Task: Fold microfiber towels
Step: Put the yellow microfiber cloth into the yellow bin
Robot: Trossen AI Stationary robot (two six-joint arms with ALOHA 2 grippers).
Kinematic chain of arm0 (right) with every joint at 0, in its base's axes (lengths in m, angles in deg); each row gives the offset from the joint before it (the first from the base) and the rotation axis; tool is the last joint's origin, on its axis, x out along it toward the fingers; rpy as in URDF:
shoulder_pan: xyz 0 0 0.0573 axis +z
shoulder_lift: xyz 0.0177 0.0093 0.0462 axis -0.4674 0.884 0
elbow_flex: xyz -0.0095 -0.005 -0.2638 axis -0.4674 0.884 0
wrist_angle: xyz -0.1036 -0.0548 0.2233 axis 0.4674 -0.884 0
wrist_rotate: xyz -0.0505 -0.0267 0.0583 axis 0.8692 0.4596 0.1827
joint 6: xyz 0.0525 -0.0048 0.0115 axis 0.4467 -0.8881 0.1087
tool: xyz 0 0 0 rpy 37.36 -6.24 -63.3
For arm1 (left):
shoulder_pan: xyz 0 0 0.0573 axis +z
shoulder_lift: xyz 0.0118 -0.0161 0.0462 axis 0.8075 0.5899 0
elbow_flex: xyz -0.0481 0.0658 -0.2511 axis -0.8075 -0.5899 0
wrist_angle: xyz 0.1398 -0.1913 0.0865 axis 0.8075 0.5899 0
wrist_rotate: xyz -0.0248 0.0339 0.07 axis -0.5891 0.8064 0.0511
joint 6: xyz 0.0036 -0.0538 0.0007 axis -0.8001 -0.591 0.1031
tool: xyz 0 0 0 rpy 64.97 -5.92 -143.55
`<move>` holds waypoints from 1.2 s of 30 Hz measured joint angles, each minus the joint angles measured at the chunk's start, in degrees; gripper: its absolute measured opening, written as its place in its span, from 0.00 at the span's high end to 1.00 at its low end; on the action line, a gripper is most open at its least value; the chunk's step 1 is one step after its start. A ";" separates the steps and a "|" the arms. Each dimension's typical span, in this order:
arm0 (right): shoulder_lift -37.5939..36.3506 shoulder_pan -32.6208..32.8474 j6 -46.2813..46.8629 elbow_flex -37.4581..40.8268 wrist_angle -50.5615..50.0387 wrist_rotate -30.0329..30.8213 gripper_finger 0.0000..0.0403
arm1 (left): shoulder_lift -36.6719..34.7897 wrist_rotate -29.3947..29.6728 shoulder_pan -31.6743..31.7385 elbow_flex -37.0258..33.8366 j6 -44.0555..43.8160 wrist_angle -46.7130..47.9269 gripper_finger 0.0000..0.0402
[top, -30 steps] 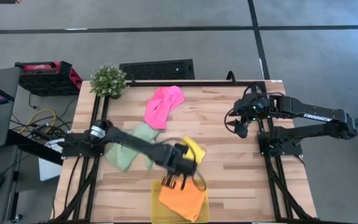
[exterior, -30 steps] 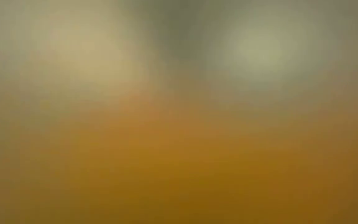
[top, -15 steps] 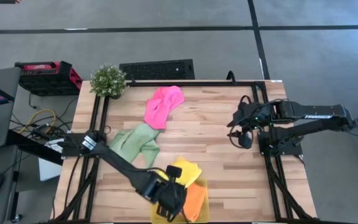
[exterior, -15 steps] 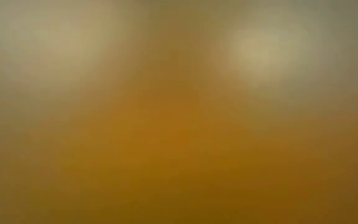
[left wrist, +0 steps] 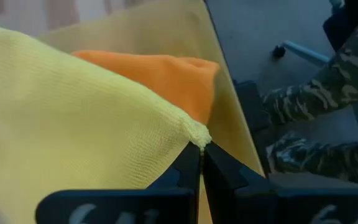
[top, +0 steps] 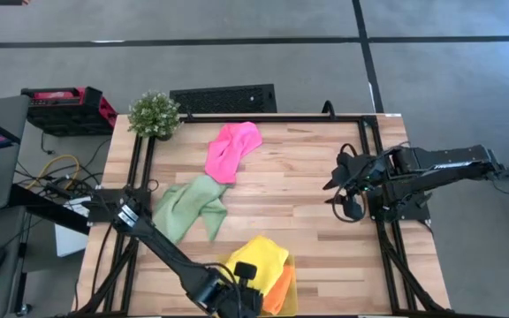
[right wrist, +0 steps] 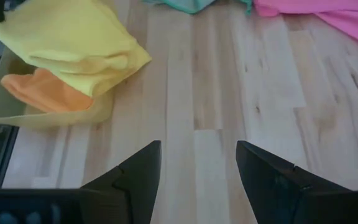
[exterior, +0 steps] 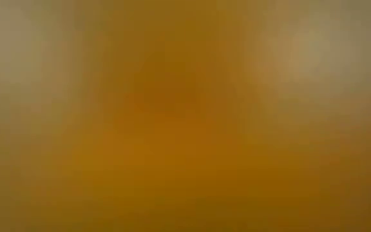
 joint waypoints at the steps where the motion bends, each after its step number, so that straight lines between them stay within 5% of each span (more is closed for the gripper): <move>1: -0.01 0.23 0.00 0.00 0.01 0.00 0.42 | 0.91 -1.24 -0.05 0.06 0.04 -0.61 1.00; 19: -0.01 0.31 -0.02 0.00 0.00 0.07 0.42 | 5.41 -9.40 -0.29 -0.01 -3.51 -1.93 1.00; 36: -0.02 0.31 -0.46 0.00 -0.02 -0.09 0.42 | 5.41 -11.07 0.94 -0.02 -7.42 0.34 1.00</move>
